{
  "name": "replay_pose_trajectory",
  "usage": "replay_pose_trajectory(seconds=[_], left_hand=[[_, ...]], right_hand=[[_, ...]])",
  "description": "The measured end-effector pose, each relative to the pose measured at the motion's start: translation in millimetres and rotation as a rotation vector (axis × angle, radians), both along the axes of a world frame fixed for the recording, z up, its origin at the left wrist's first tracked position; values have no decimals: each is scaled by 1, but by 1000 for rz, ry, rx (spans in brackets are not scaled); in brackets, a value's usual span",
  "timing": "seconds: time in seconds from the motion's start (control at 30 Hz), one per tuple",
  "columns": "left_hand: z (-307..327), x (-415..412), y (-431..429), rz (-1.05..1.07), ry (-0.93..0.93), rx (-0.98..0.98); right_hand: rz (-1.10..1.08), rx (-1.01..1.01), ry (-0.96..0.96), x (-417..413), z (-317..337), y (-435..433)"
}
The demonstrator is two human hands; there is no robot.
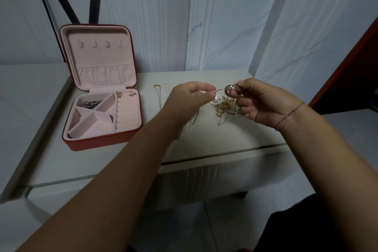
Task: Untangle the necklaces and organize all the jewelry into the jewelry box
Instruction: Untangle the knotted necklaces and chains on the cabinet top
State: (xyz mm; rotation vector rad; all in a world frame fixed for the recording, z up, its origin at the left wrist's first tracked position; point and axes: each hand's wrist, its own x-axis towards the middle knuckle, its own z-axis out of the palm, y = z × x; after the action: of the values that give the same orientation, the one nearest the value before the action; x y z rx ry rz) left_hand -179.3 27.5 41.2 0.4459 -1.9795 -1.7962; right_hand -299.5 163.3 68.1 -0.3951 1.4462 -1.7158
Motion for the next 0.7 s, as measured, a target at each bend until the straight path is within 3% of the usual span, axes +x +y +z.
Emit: replay_pose_trajectory(seconds=[0.3, 0.7], left_hand=[[0, 3, -3, 38, -43, -163], [5, 5, 0, 52, -37, -102]], right_hand=[[-24, -3, 14, 0, 1, 1], [-12, -1, 20, -2, 0, 2]])
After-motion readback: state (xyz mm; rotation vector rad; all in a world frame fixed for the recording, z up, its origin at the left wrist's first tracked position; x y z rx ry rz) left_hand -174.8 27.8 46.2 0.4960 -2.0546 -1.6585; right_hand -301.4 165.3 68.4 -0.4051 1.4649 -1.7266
